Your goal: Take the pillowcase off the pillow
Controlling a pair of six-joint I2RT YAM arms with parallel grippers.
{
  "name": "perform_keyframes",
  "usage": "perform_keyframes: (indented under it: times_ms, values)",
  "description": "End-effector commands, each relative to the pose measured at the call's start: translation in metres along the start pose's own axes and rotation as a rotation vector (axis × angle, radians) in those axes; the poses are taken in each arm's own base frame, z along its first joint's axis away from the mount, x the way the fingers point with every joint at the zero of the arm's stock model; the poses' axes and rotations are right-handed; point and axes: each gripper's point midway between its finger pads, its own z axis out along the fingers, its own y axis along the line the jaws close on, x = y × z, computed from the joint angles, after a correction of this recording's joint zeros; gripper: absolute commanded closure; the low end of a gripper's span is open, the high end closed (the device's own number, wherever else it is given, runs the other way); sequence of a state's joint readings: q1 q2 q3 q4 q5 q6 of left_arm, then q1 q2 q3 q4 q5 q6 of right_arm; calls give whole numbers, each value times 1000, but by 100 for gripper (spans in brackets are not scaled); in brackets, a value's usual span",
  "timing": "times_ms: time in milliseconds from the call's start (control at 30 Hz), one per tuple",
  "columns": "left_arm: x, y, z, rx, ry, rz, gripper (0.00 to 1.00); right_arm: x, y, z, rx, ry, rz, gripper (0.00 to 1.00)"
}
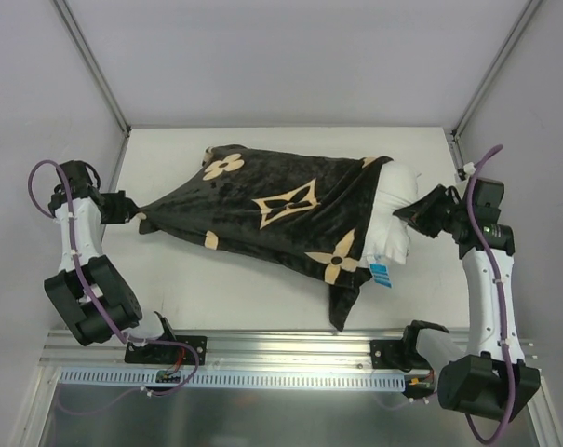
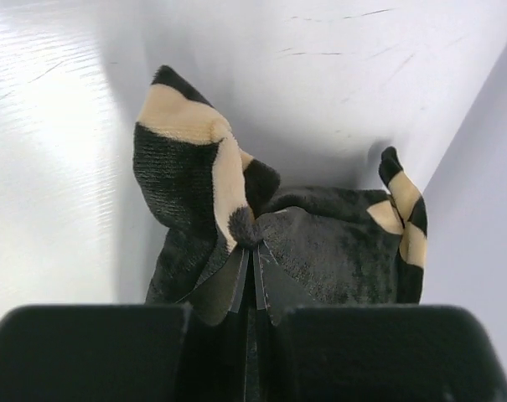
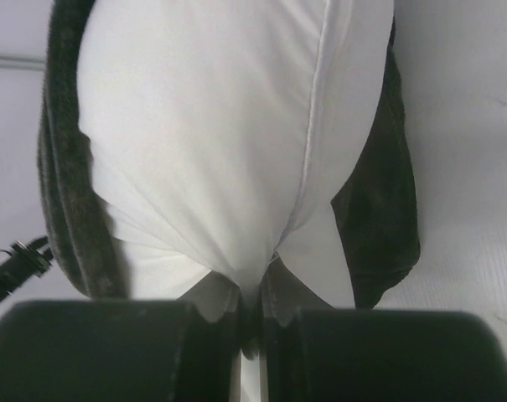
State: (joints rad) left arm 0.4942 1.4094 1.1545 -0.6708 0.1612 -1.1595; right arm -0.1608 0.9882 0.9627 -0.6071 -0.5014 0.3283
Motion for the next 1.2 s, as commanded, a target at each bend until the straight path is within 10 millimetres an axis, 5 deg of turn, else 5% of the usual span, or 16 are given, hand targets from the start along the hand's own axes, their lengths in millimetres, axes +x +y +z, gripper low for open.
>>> perform_keyframes:
  times_ms: [0, 133, 200, 267, 367, 533, 667, 733, 767, 800, 867, 900, 933, 1000, 1100, 1167]
  values:
    - [-48, -6, -8, 51, -170, -17, 100, -93, 29, -45, -22, -336, 14, 99]
    - [-58, 6, -10, 37, -196, -35, 100, -135, 43, -100, -53, -515, 58, 99]
    - [-63, 13, -10, 31, -202, -57, 100, -137, 39, -105, -35, -532, 80, 99]
    - [-67, 21, -9, 18, -204, -78, 100, -134, 33, -97, -32, -509, 99, 99]
    - [-63, 38, -3, -14, -192, -75, 100, -109, -14, -54, 17, -428, 183, 99]
    - [-41, 59, 4, -33, -126, -57, 100, -71, -79, -18, 183, -310, 235, 99]
    - [-10, 71, -3, 0, -83, 70, 100, -62, -93, -11, 225, -271, 216, 97]
    - [-3, 68, -8, 23, -85, 141, 100, -64, -89, -9, 213, -255, 211, 80]
    - [1, 63, -13, 48, -87, 197, 95, -63, -86, -9, 214, -247, 200, 57]
    - [3, 60, -16, 64, -84, 213, 73, -65, -85, -9, 230, -259, 185, 43]
    - [5, 44, -27, 117, -81, 279, 43, -67, -65, -11, 222, -268, 107, 19]
    - [9, 37, -30, 136, -76, 317, 18, -70, -63, -13, 249, -283, 81, 15]
    - [10, 30, -34, 154, -78, 348, 10, -69, -43, -12, 236, -268, 25, 13]
    - [22, 10, -45, 203, -75, 441, 3, -74, -36, -14, 299, -291, -47, 9]
    - [38, -16, -54, 245, -81, 569, 3, -77, -14, -8, 327, -283, -139, 8]
    - [68, -39, -56, 293, -19, 681, 3, -81, -7, -4, 365, -281, -179, 8]
